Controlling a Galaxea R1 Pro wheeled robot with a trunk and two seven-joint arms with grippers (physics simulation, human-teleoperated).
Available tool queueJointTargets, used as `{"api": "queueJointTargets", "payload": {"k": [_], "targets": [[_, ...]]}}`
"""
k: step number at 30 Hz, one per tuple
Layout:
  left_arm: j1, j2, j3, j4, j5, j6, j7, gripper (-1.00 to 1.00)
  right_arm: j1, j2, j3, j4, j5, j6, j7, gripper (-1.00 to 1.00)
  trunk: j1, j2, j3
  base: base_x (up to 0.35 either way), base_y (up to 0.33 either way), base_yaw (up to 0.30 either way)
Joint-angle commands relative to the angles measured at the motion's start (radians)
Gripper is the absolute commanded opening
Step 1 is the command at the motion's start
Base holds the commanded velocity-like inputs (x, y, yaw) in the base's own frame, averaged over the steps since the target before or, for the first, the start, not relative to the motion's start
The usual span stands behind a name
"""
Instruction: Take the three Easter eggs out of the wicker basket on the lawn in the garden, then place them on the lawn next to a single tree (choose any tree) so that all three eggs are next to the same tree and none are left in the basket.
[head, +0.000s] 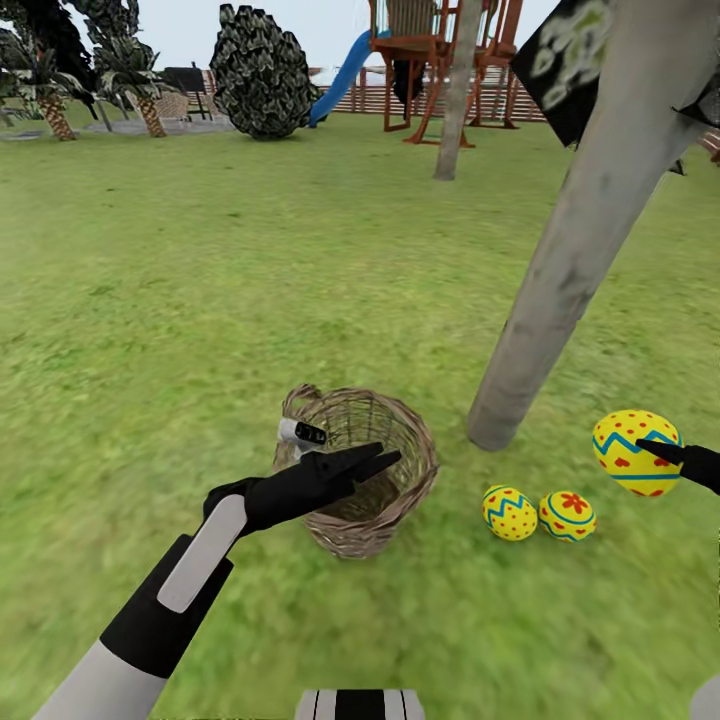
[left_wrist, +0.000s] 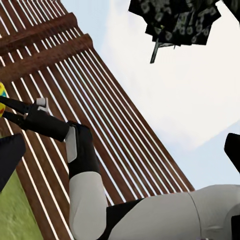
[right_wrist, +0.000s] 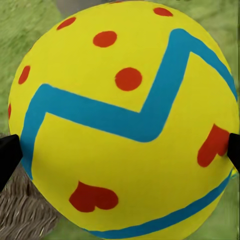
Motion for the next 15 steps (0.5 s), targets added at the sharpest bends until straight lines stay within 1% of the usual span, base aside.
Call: {"api": "queueJointTargets", "payload": {"k": [1, 6, 8, 9, 10, 11, 13, 14, 15], "targets": [[-0.001, 0.001, -0.001, 0.000, 0.007, 0.005, 0.001, 1.00, -0.001, 0.000, -0.001, 0.000, 0.008, 0.007, 0.009, -1.00, 0.000, 0.000, -0.001, 0.000, -0.347, 0.078], [-0.001, 0.001, -0.002, 0.001, 0.007, 0.004, 0.002, 1.00, 0.000, 0.001, 0.000, 0.002, 0.008, 0.006, 0.009, -1.00, 0.000, 0.000, -0.001, 0.000, -0.347, 0.012], [0.000, 0.000, -0.020, 0.002, 0.008, -0.006, 0.002, 1.00, 0.000, 0.001, 0.005, 0.004, 0.008, 0.006, 0.008, -1.00, 0.000, 0.000, -0.001, 0.000, -0.187, 0.000], [0.000, 0.000, -0.024, 0.002, 0.009, -0.025, 0.001, 1.00, 0.000, 0.002, 0.006, 0.005, 0.010, 0.006, -0.001, -1.00, 0.000, 0.000, -0.001, 0.000, -0.045, 0.000], [0.000, 0.000, -0.025, 0.002, 0.009, -0.034, 0.001, 1.00, 0.000, 0.004, 0.012, 0.009, 0.009, 0.006, -0.030, -1.00, 0.000, 0.000, -0.001, 0.000, -0.030, 0.000], [0.001, -0.001, -0.030, 0.001, 0.009, -0.040, 0.001, 1.00, 0.000, 0.009, 0.026, 0.015, 0.008, 0.005, -0.098, -1.00, 0.000, 0.000, -0.001, 0.000, -0.153, 0.000], [0.001, -0.005, -0.051, 0.000, 0.009, -0.045, 0.001, 1.00, 0.000, 0.015, 0.066, 0.020, 0.006, 0.005, -0.252, -1.00, 0.000, 0.000, -0.001, 0.000, -0.270, 0.000], [0.001, -0.006, -0.054, 0.000, 0.009, -0.046, 0.001, 1.00, 0.000, 0.016, 0.081, 0.020, 0.005, 0.005, -0.295, -1.00, 0.000, 0.000, -0.001, 0.000, -0.315, 0.000], [0.001, -0.007, -0.056, 0.000, 0.009, -0.046, 0.001, 1.00, 0.000, 0.016, 0.093, 0.020, 0.005, 0.005, -0.323, -1.00, 0.000, 0.000, -0.001, 0.000, -0.325, 0.000]]}}
